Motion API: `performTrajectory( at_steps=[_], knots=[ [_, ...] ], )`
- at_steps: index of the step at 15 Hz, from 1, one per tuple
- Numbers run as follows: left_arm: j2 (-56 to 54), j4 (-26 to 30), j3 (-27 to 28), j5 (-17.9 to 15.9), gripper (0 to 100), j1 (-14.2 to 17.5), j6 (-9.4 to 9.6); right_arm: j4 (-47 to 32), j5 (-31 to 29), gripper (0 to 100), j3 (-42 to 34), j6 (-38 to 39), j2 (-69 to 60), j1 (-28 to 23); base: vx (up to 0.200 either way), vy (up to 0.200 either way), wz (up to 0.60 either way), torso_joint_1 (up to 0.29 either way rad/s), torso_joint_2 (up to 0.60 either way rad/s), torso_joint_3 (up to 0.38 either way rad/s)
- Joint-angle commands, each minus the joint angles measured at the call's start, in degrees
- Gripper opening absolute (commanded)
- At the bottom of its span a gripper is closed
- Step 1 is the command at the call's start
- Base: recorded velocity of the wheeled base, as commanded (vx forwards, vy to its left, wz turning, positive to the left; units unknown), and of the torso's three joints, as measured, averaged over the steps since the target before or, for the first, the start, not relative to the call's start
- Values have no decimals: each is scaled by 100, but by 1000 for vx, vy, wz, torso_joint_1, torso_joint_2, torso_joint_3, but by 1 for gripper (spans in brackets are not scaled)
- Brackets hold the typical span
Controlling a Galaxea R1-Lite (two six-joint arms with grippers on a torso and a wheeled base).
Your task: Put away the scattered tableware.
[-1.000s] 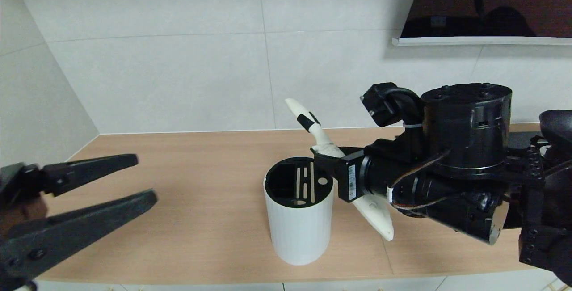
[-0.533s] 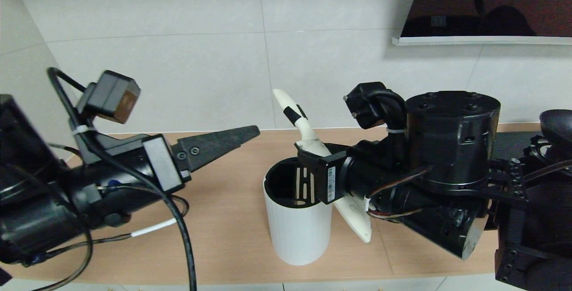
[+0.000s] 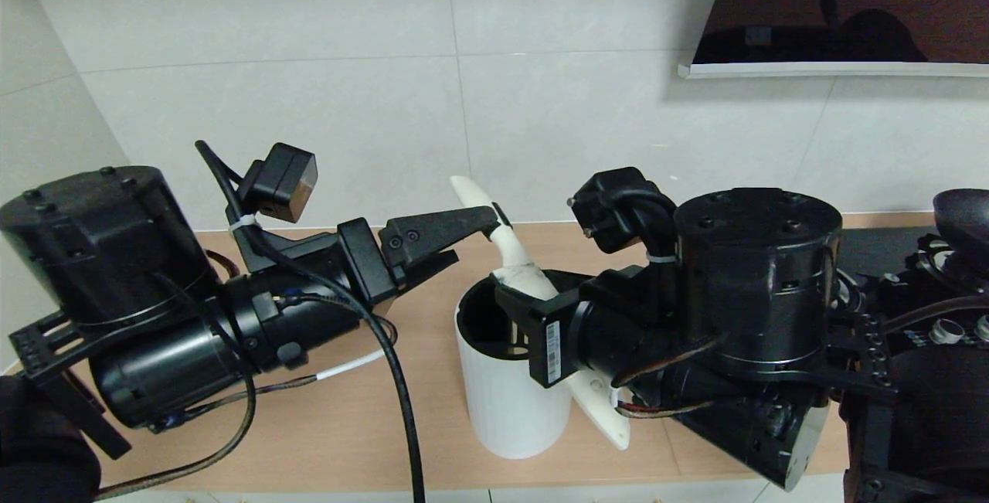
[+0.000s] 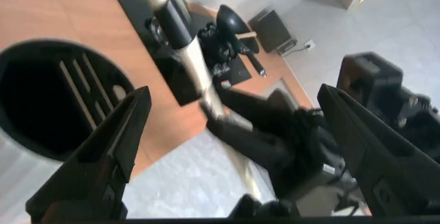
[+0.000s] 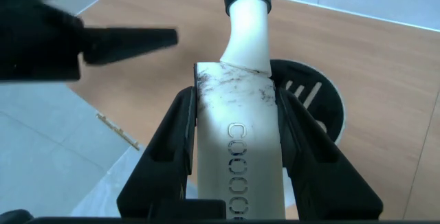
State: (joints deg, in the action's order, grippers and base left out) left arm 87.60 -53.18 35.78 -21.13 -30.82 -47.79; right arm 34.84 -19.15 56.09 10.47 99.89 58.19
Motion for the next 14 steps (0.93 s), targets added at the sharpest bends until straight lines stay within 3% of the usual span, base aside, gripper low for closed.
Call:
performTrajectory(
  at_steps=[1, 14],
  knots=[
    [293, -193, 17, 144, 100, -3, -20, 5, -1, 0, -45, -1, 4, 114, 0, 0, 0, 0, 0, 0],
    [820, -299, 166, 495, 100, -73, -46, 5, -1, 0, -160, -1, 13, 290, 0, 0, 0, 0, 0, 0]
  ],
)
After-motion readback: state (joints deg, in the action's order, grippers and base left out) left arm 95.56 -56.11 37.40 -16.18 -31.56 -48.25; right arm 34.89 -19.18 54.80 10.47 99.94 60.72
